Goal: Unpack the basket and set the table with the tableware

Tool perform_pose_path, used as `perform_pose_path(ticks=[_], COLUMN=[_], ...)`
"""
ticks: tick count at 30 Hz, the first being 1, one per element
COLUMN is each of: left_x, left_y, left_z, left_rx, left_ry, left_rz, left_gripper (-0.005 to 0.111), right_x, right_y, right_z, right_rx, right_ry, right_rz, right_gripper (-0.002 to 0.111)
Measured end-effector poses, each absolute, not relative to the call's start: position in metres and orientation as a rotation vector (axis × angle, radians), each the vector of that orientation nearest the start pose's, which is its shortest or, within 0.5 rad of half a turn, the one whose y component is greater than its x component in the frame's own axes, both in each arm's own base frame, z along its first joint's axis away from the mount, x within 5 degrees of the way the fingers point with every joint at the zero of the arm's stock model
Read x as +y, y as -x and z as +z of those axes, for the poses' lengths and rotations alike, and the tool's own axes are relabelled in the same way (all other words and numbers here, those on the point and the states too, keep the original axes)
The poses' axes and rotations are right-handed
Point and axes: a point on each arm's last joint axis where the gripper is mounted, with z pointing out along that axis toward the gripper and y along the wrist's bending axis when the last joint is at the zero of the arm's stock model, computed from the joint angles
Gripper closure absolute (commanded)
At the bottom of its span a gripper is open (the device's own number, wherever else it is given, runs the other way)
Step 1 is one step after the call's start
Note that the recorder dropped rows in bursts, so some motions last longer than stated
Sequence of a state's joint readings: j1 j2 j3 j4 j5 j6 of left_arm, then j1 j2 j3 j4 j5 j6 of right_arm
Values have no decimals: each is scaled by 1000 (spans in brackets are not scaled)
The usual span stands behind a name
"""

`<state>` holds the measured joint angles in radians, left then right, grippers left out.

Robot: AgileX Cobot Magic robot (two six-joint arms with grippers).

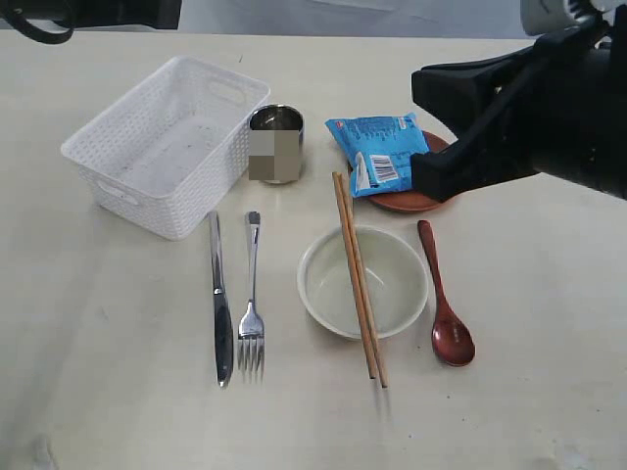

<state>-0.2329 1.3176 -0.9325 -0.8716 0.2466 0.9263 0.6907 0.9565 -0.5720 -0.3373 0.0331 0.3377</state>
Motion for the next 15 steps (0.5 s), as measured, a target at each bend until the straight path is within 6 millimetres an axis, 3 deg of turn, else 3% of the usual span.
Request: perform_pose_path(ticks=[12,15], left_x=[-84,-84], left_y=[-281,-281], left_z=[314,314], left_rx=[1988,1988], left_ry=[-424,-424], left_rz=[-293,-293], left_gripper=[107,107], right_x=[126,110], right_y=[-156,-158], right_z=[295,299], right_rx=[1812,1804], right_ry=[639,547], right_rz=[455,426], right_gripper=[108,108])
